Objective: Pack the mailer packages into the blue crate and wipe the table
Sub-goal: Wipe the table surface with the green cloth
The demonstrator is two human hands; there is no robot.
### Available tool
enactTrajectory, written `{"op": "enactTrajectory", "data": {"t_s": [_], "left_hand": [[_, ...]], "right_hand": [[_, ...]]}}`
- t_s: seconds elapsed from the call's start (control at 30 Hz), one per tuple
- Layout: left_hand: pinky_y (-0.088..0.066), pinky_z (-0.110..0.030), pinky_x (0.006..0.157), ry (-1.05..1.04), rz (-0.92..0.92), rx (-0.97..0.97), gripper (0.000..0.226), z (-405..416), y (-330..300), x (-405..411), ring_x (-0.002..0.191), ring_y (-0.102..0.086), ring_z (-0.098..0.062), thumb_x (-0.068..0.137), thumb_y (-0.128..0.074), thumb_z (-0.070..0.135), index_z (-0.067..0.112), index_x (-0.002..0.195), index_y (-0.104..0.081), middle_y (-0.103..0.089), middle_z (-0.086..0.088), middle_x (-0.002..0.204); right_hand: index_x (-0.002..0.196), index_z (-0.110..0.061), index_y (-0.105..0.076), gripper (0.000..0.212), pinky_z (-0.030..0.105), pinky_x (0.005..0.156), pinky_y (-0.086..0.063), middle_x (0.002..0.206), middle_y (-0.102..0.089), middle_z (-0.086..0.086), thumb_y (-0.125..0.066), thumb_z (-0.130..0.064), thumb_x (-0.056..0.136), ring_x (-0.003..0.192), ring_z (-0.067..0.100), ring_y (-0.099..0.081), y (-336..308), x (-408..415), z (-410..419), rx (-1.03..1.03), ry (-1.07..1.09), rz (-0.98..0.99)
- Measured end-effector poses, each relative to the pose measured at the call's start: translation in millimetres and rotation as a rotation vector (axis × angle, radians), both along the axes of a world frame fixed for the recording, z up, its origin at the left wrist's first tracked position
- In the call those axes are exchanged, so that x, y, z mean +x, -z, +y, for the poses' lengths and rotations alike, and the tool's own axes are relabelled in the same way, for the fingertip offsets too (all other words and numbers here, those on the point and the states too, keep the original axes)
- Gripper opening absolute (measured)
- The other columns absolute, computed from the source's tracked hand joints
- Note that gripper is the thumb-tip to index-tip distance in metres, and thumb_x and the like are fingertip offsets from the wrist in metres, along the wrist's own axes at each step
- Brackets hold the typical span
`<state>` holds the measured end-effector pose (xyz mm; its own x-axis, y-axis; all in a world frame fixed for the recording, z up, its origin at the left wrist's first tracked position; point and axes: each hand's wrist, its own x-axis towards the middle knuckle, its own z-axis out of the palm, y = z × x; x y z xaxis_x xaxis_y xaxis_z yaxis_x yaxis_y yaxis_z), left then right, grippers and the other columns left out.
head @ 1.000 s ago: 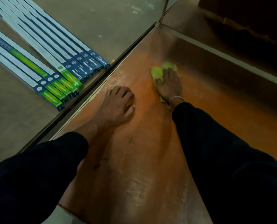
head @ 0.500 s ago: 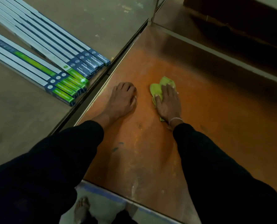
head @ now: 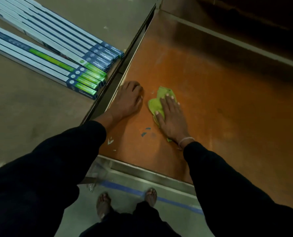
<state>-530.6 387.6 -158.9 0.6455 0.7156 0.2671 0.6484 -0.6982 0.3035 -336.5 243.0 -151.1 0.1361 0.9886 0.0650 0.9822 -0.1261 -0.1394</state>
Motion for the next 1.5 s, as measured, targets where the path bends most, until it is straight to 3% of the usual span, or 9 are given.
{"op": "enactTrajectory", "data": {"t_s": [0.2, 0.4, 0.57, 0.63, 0.73, 0.93, 1.13, 1.23, 1.5], "left_hand": [[-0.038, -0.046, 0.101, 0.015, -0.041, 0.034, 0.039, -9, 1, -24, 0.125, -0.048, -0.031, 0.098, -0.044, 0.035, 0.011, 0.125, -0.060, -0.055, -0.011, 0.132], [-0.041, -0.045, 0.096, 0.011, -0.114, 0.018, 0.035, -14, 2, -35, 0.119, -0.050, -0.032, 0.097, -0.048, 0.035, 0.011, 0.119, -0.061, -0.055, -0.011, 0.128], [-0.043, -0.046, 0.102, 0.029, -0.184, -0.053, 0.040, -21, 6, -56, 0.122, -0.047, -0.035, 0.095, -0.049, 0.035, 0.009, 0.123, -0.060, -0.053, -0.015, 0.131], [-0.041, -0.045, 0.106, 0.025, -0.259, -0.094, 0.040, -25, 8, -67, 0.124, -0.047, -0.035, 0.094, -0.055, 0.030, 0.008, 0.126, -0.060, -0.052, -0.016, 0.132], [-0.038, -0.041, 0.110, -0.004, -0.399, -0.216, 0.039, -35, 9, -85, 0.127, -0.046, -0.031, 0.092, -0.061, 0.022, 0.010, 0.130, -0.057, -0.049, -0.014, 0.132], [-0.046, -0.027, 0.109, -0.090, -0.650, -0.649, 0.048, -73, 11, -124, 0.124, -0.056, -0.006, 0.099, -0.061, 0.011, 0.012, 0.145, -0.045, -0.052, -0.005, 0.140], [-0.054, -0.021, 0.098, -0.166, -0.806, -1.077, 0.056, -132, -2, -154, 0.115, -0.062, 0.003, 0.104, -0.057, 0.024, 0.023, 0.157, -0.036, -0.059, 0.004, 0.140], [-0.050, -0.011, 0.096, -0.118, -0.774, -1.061, 0.070, -159, -5, -165, 0.120, -0.058, 0.012, 0.097, -0.069, 0.025, 0.030, 0.156, -0.030, -0.056, 0.017, 0.139], [-0.034, -0.020, 0.118, -0.098, -0.663, -0.838, 0.099, -182, 20, -184, 0.143, -0.041, 0.001, 0.086, -0.082, 0.028, 0.023, 0.162, -0.020, -0.042, 0.010, 0.159]], "right_hand": [[0.158, -0.014, -0.026, 0.069, 0.049, 0.124, -0.014, 0.167, -0.016, 0.008, -0.020, -0.056, 0.103, 0.155, 0.026, -0.009, -1, -15, -38, 0.010, 0.385, 0.013], [0.160, -0.021, -0.018, 0.064, 0.042, 0.126, -0.008, 0.168, -0.007, 0.001, -0.033, -0.050, 0.105, 0.155, 0.017, 0.001, -5, -75, -102, 0.008, -0.129, -0.011], [0.157, -0.015, -0.028, 0.065, 0.049, 0.122, -0.019, 0.167, -0.017, 0.008, -0.028, -0.052, 0.103, 0.155, 0.024, -0.010, 0, -71, -105, 0.048, 0.370, -0.001], [0.158, -0.015, -0.025, 0.065, 0.048, 0.123, -0.016, 0.167, -0.013, 0.008, -0.028, -0.051, 0.104, 0.155, 0.023, -0.006, 0, -93, -105, 0.022, 0.228, -0.014], [0.160, -0.019, -0.018, 0.065, 0.045, 0.125, -0.013, 0.168, -0.007, 0.003, -0.031, -0.051, 0.105, 0.156, 0.018, 0.000, -4, -105, -110, -0.021, -0.183, -0.053], [0.159, -0.017, -0.022, 0.065, 0.048, 0.123, -0.015, 0.168, -0.011, 0.006, -0.025, -0.052, 0.105, 0.155, 0.021, -0.005, -1, -98, -81, 0.000, 0.174, -0.018], [0.160, -0.021, -0.016, 0.065, 0.046, 0.125, -0.011, 0.168, -0.006, 0.001, -0.026, -0.053, 0.105, 0.155, 0.016, 0.002, -5, -107, -75, -0.017, -0.132, -0.043], [0.160, -0.019, -0.018, 0.066, 0.048, 0.124, -0.013, 0.168, -0.006, 0.003, -0.022, -0.055, 0.105, 0.155, 0.019, 0.000, -3, -117, -61, -0.022, 0.102, -0.013], [0.160, -0.023, -0.014, 0.064, 0.047, 0.125, -0.011, 0.168, -0.005, 0.001, -0.025, -0.054, 0.106, 0.155, 0.018, 0.002, -6, -129, -34, -0.030, -0.148, -0.021]]}}
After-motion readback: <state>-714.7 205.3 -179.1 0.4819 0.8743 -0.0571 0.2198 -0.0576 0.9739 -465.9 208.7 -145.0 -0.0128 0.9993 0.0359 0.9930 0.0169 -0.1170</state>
